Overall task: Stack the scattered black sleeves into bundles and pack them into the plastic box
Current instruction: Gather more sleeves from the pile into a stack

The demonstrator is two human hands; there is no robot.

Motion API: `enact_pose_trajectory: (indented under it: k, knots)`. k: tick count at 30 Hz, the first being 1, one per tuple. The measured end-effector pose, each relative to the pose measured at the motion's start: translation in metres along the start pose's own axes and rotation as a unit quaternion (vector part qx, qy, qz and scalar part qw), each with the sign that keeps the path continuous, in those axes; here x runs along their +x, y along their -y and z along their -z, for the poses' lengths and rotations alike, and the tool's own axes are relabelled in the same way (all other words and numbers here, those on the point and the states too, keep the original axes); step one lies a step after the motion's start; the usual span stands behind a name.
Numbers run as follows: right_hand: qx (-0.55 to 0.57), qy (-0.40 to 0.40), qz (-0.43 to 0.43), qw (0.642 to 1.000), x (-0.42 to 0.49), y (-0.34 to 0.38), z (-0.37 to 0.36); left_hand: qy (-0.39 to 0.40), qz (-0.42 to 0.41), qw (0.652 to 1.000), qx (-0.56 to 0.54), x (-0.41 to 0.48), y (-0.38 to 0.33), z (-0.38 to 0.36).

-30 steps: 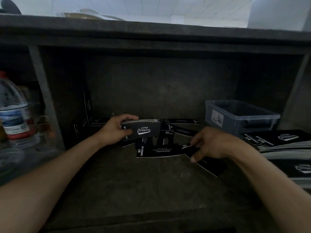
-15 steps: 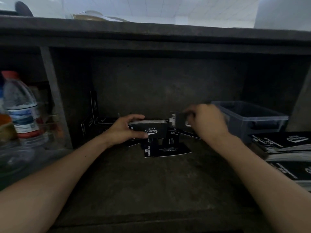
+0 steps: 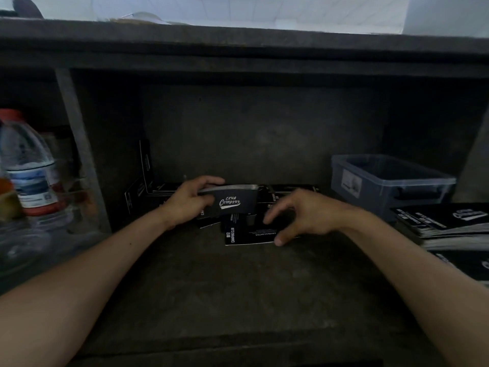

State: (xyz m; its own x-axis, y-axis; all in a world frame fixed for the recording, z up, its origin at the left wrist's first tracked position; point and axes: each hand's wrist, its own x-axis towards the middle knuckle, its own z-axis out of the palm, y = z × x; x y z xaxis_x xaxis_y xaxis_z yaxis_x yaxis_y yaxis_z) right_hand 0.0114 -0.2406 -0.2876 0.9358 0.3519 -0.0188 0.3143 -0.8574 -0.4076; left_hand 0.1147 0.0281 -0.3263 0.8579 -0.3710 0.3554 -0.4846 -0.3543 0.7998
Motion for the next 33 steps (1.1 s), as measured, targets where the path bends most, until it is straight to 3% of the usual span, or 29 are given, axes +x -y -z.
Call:
enact_pose_trajectory:
  k: [6,10,13,15,17,18,20,22,24,33]
  knots:
    - [-0.057,-0.047,0.062,0.995,-0.009,-0.002,-0.007,0.017,0.019,0.999,-0.024,-0.005,-0.012,0.000]
    - [-0.107,-0.192,0.090,0.971,0.005,0.001,-0.003,0.050,0.017,0.997,-0.062,-0.011,-0.014,0.005]
    - [-0.134,-0.248,0.075,0.956,0.033,0.003,-0.002,0.035,0.003,0.999,-0.004,-0.012,-0.011,0.003]
    - [-0.017,-0.262,0.069,0.963,0.052,0.000,-0.006,0.015,-0.022,0.999,0.024,-0.008,-0.007,0.000]
    - [0.145,-0.303,0.030,0.942,0.069,-0.008,-0.001,-0.008,-0.025,0.999,0.020,-0.004,-0.002,0.002]
    - [0.173,-0.325,0.002,0.930,0.076,-0.014,0.003,-0.024,-0.017,1.000,0.007,-0.003,-0.001,0.006]
    - [0.120,-0.288,-0.048,0.949,0.085,-0.029,0.007,-0.067,0.004,0.998,-0.015,-0.001,-0.001,0.015]
    - [0.037,-0.165,-0.066,0.983,0.089,-0.038,-0.004,-0.105,0.030,0.993,-0.034,0.002,-0.001,0.022]
    - [-0.035,-0.091,-0.077,0.992,0.091,-0.045,-0.020,-0.114,0.051,0.992,-0.031,0.004,-0.001,0.024]
    - [-0.051,-0.086,-0.080,0.992,0.059,-0.037,0.006,-0.118,0.063,0.991,-0.014,0.005,0.006,0.019]
